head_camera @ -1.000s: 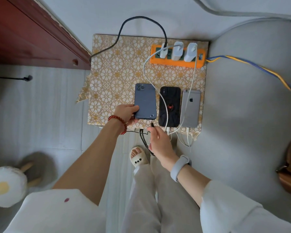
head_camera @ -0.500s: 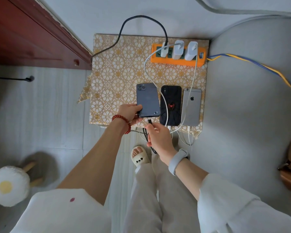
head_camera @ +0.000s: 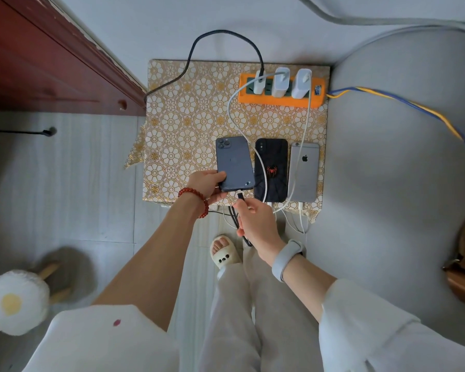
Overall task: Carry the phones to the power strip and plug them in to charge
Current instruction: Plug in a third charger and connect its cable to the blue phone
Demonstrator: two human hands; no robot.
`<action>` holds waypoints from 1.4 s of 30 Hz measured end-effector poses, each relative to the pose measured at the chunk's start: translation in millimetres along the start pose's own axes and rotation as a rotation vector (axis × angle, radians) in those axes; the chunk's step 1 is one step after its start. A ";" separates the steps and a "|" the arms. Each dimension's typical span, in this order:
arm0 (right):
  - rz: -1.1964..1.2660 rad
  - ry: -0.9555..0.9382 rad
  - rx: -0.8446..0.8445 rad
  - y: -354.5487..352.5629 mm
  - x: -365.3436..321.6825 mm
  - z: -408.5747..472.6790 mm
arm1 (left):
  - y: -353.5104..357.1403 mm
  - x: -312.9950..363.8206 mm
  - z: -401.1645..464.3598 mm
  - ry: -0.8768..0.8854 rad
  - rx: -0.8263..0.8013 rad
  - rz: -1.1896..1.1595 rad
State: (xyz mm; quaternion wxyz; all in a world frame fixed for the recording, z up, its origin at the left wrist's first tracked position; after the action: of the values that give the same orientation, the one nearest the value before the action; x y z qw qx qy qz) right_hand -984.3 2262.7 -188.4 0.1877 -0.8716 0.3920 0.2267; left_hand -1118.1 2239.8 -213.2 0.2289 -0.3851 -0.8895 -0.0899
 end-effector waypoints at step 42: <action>-1.254 -0.265 0.013 -26.4 -2.1 41.7 | 8.4 -19.3 5.8 0.242 0.234 1.044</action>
State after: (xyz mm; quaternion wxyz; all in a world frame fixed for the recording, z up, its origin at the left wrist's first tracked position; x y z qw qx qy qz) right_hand -975.5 2301.4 -217.7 0.3367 -0.8988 -0.2177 0.1772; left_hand -1102.4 2235.1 -227.6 0.3851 -0.7343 -0.5515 0.0915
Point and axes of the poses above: each hand's wrist, its own z-axis towards the middle knuckle, its own y-axis out of the palm, x = y × z, the point moved 6 cm from there along z, towards the middle knuckle, and after that the axes turned 4 degrees about y, right-handed, at the moved point
